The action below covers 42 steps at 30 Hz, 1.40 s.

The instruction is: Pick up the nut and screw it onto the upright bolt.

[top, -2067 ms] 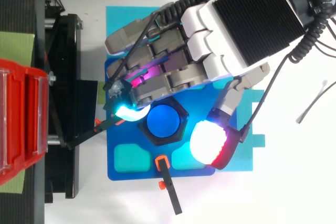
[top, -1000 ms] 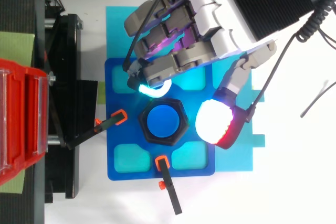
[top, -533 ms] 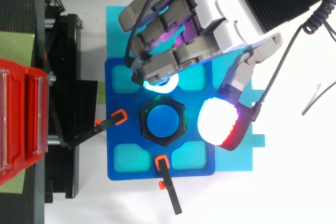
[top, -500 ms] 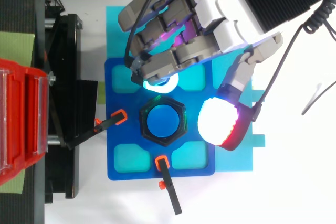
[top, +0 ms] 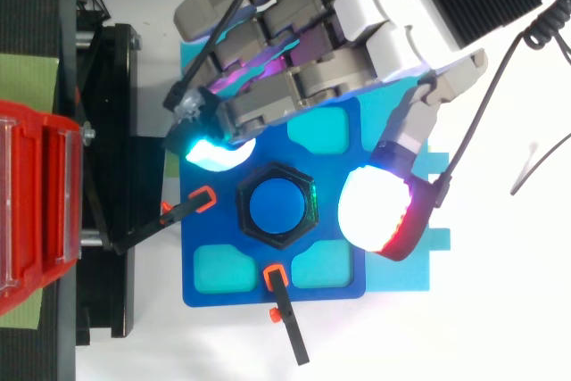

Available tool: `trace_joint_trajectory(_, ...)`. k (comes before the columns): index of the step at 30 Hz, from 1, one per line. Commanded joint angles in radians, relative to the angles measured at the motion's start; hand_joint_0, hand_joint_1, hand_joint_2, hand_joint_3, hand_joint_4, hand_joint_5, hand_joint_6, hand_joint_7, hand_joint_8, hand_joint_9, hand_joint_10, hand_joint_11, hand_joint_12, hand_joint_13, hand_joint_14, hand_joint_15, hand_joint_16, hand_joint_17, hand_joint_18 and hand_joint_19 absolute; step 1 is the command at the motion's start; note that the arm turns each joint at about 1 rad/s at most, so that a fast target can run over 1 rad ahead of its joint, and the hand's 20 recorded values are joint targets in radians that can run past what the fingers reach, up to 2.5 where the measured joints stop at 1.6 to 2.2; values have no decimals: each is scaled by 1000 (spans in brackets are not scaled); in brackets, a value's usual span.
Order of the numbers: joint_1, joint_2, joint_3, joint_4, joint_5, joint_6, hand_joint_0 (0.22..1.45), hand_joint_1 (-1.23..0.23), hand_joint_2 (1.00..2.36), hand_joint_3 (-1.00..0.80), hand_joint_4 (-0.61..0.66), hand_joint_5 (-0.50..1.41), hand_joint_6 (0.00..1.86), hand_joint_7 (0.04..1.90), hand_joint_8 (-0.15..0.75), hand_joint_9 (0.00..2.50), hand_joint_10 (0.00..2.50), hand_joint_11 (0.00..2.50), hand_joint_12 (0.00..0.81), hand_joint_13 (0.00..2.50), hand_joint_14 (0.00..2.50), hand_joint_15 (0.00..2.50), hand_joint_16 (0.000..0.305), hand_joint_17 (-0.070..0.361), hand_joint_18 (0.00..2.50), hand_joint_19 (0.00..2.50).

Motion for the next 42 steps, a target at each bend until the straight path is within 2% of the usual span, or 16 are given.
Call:
trace_joint_trajectory(1, 10, -1, -5, 8, 14, 7, 484, -131, 1000, -500, 202, -115, 502, 692, 219, 1086, 0, 0, 207, 721, 0, 0, 28, 63, 441, 105)
trace_joint_trajectory(4, 16, -1, -6, 3, 26, 6, 483, -126, 1000, -500, 195, -123, 502, 664, 201, 924, 0, 0, 206, 669, 0, 0, 29, 65, 411, 80)
trace_joint_trajectory(7, 27, -1, -22, 8, 54, 6, 481, -118, 1000, -500, 193, -124, 502, 654, 196, 771, 0, 0, 220, 588, 0, 0, 28, 62, 291, 0)
trace_joint_trajectory(10, 36, -1, -41, 9, 79, 6, 479, -103, 1000, -500, 197, -116, 502, 657, 193, 701, 0, 0, 230, 527, 0, 0, 27, 60, 211, 0)
trace_joint_trajectory(12, 46, -1, -69, 26, 108, 6, 478, -94, 1000, -500, 198, -109, 502, 663, 195, 674, 0, 0, 235, 489, 0, 0, 26, 58, 156, 0)
trace_joint_trajectory(17, 52, -1, -72, 25, 114, 6, 478, -85, 1000, -500, 214, -77, 502, 712, 193, 653, 0, 0, 237, 449, 0, 0, 25, 57, 89, 0)
trace_joint_trajectory(28, 55, -1, -87, 19, 114, 0, 482, -88, 1000, -500, 239, -7, 505, 1006, 197, 660, 0, 0, 219, 430, 0, 0, 20, 46, 33, 0)
trace_joint_trajectory(42, 53, -1, -95, 15, 112, 0, 491, -116, 1000, -500, 217, 13, 504, 1114, 213, 755, 0, 0, 210, 508, 0, 0, 18, 41, 90, 0)
